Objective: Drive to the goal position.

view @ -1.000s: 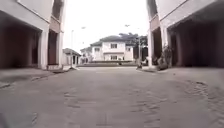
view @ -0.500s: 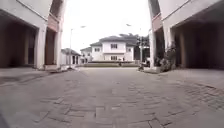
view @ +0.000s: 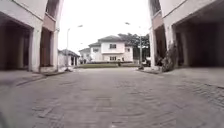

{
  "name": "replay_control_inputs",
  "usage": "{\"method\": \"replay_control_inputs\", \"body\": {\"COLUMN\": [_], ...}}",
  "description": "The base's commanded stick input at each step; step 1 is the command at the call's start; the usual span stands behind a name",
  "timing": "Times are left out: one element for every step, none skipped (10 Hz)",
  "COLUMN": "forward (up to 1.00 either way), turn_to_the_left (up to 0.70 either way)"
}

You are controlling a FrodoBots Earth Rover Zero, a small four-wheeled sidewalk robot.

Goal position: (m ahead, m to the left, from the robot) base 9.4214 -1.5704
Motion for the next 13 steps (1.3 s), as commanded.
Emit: {"method": "replay_control_inputs", "body": {"forward": [0.70, 0.70, 0.70, 0.70, 0.70, 0.70, 0.70, 0.70, 0.70, 0.70, 0.70, 0.70, 0.70], "turn_to_the_left": [0.00, 0.00, 0.00, 0.00, 0.00, 0.00, 0.00, 0.00, 0.00, 0.00, 0.00, 0.00, 0.00]}}
